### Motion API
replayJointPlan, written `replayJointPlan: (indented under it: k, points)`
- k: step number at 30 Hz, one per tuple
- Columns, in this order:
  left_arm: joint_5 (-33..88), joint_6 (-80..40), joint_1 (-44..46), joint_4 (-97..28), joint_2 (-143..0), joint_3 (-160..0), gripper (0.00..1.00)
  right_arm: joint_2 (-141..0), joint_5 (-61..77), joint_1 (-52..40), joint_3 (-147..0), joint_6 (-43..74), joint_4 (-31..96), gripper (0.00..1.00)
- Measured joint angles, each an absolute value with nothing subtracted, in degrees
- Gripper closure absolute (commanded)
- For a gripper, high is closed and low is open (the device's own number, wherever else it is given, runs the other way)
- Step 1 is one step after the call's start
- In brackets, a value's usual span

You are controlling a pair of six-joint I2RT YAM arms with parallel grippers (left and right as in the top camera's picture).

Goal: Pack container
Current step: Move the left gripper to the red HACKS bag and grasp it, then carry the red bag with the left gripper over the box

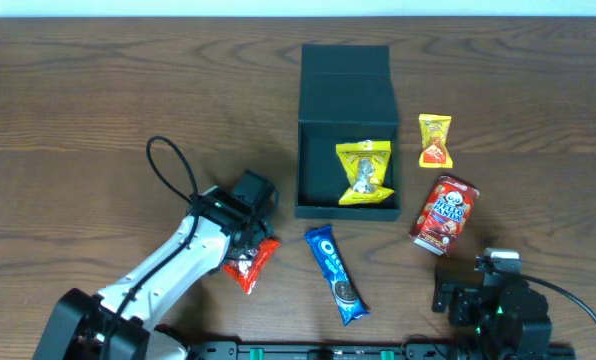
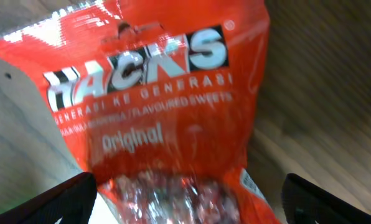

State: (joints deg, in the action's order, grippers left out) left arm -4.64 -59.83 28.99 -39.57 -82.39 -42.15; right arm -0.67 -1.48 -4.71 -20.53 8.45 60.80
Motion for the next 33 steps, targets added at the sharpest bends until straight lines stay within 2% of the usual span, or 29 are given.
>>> replayJointPlan:
  k: [13,17,18,20,33]
  points:
    - [-4.67,-58.41,28.21,-38.92,-85.89,-42.15,0.04,-0.67,-1.48,-4.71,-20.53,8.45,60.77,0.01]
    - [-4.64,-58.41,28.21,-38.92,-85.89,-42.15,0.0,-0.67,-1.48,-4.71,-20.53,8.45,60.77,0.01]
    - [-4.64,-58.37,28.21,-38.92,-85.89,-42.15,0.07,-0.67,-1.48,-4.71,-20.53,8.45,60.77,0.01]
    - [-4.69,-58.48,28.21,-38.92,-85.89,-42.15,0.14,-0.67,-1.48,-4.71,-20.53,8.45,60.77,0.01]
    - [-4.67,-58.22,28.16,-38.94,-85.89,-42.15,0.38,-0.67,-1.48,-4.71,-20.53,8.45,60.77,0.01]
